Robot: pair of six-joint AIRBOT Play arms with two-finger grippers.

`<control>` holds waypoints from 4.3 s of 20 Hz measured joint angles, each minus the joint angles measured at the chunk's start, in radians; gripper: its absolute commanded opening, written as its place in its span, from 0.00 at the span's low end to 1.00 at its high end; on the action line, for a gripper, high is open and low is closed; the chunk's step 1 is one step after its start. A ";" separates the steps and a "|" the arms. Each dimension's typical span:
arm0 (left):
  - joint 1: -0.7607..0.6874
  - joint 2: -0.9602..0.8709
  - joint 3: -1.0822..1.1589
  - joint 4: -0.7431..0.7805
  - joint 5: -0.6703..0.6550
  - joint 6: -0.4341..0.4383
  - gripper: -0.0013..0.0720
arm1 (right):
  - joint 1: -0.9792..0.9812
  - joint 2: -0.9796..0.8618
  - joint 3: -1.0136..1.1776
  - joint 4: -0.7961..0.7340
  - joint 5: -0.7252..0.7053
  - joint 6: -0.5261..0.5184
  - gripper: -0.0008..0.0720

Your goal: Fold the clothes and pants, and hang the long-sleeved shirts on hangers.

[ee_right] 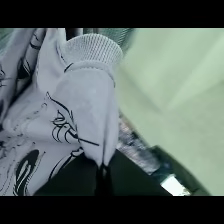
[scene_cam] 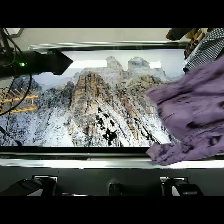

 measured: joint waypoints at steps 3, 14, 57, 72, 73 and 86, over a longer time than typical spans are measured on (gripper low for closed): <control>-0.001 -0.006 0.000 0.000 0.001 -0.001 1.00 | 0.000 -0.038 0.005 -0.227 -0.014 0.095 0.07; -0.002 -0.053 0.000 0.000 0.001 -0.002 1.00 | -0.139 -0.394 0.325 -0.444 -0.163 0.319 0.07; 0.077 -0.053 0.000 0.003 -0.042 -0.137 0.47 | -0.685 -0.455 0.546 0.893 -0.559 0.008 0.09; 0.203 0.128 -0.315 0.286 -0.191 -0.006 0.06 | 0.066 -0.607 0.094 0.963 0.128 -0.453 0.08; 0.212 0.134 -0.326 0.294 -0.187 -0.003 0.06 | 0.074 -0.603 0.079 0.959 0.147 -0.453 0.08; 0.230 0.147 -0.351 0.314 -0.175 0.003 0.06 | 0.095 -0.596 0.042 0.952 0.190 -0.441 0.08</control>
